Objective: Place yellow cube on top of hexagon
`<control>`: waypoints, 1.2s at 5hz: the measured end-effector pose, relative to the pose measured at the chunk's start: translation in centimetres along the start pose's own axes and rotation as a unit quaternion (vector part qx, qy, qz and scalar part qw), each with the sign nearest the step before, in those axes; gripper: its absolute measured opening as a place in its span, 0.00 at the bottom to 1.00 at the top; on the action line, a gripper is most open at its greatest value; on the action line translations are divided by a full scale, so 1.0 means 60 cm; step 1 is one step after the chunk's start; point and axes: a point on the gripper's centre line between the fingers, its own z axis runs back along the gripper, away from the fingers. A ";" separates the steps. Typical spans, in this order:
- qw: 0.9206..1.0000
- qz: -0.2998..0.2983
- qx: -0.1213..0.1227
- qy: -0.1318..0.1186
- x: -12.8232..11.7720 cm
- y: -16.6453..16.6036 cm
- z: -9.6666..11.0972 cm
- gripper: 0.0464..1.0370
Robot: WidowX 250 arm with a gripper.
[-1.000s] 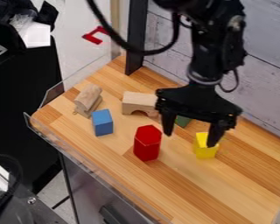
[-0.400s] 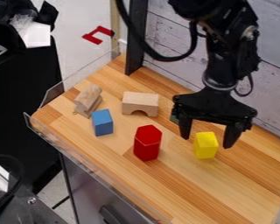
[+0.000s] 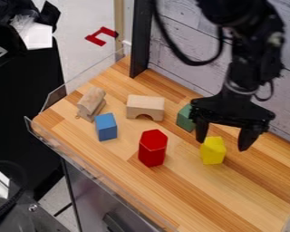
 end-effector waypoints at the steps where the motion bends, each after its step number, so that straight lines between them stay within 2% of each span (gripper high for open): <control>1: 1.000 -0.002 -0.004 -0.006 0.000 -0.010 0.001 0.96; 2: 0.999 0.016 -0.031 -0.011 0.007 -0.017 -0.003 0.96; 3: 0.999 0.028 -0.032 -0.006 0.004 -0.007 -0.012 0.96; 5: 0.996 0.087 -0.012 0.009 0.016 0.020 -0.042 0.96; 6: 0.990 0.137 -0.001 0.008 0.020 0.022 -0.058 0.96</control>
